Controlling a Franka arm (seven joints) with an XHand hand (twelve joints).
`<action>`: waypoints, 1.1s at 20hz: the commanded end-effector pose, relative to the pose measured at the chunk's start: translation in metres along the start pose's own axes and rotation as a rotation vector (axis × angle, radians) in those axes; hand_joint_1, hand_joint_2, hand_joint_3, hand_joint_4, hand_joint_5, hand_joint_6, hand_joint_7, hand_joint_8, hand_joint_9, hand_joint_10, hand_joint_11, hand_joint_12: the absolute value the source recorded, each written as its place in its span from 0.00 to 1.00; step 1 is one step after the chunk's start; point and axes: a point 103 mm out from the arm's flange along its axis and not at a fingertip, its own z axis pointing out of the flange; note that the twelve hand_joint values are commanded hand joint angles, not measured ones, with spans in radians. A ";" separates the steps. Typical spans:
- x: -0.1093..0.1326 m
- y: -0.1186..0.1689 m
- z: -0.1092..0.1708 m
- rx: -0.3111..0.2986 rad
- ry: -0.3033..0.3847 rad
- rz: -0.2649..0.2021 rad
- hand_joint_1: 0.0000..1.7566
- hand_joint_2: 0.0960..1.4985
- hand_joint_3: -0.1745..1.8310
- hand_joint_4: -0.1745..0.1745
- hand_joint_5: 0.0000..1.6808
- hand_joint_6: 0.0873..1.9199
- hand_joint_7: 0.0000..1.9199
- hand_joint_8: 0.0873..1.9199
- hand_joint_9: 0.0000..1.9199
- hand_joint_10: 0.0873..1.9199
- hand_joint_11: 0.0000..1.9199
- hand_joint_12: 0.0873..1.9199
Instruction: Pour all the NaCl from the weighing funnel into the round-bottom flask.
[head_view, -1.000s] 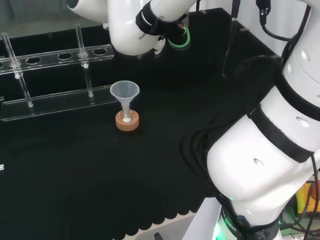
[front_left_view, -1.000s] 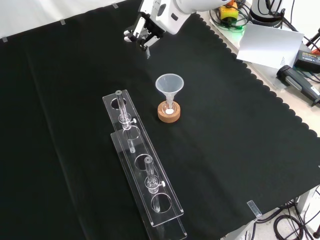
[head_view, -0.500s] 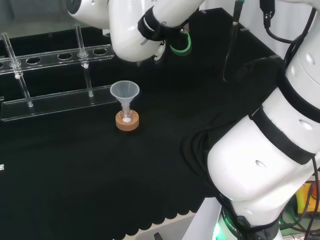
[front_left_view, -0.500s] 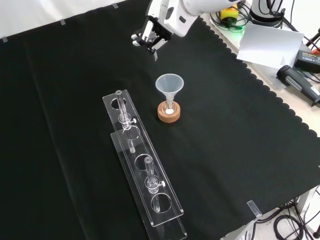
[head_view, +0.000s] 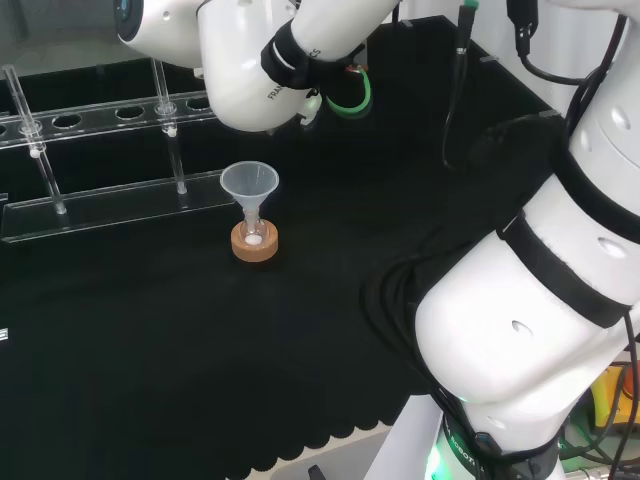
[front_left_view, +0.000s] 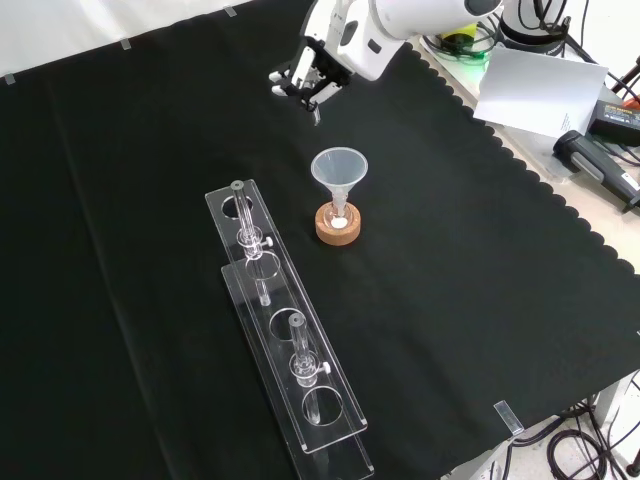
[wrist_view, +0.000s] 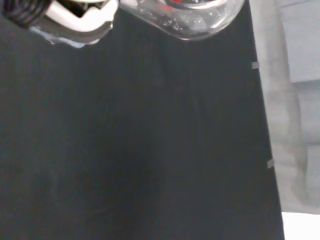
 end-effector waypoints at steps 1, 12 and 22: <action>-0.018 -0.008 0.016 0.000 -0.012 0.024 0.63 0.42 0.38 1.00 0.78 0.25 0.88 0.00 0.70 0.00 0.00 0.80; 0.007 0.000 0.001 -0.010 0.026 0.006 0.63 0.42 0.38 1.00 0.78 0.26 0.88 0.00 0.70 0.00 0.00 0.80; -0.005 -0.011 -0.005 -0.038 0.131 0.128 0.63 0.42 0.38 1.00 0.78 0.26 0.88 0.00 0.70 0.00 0.00 0.80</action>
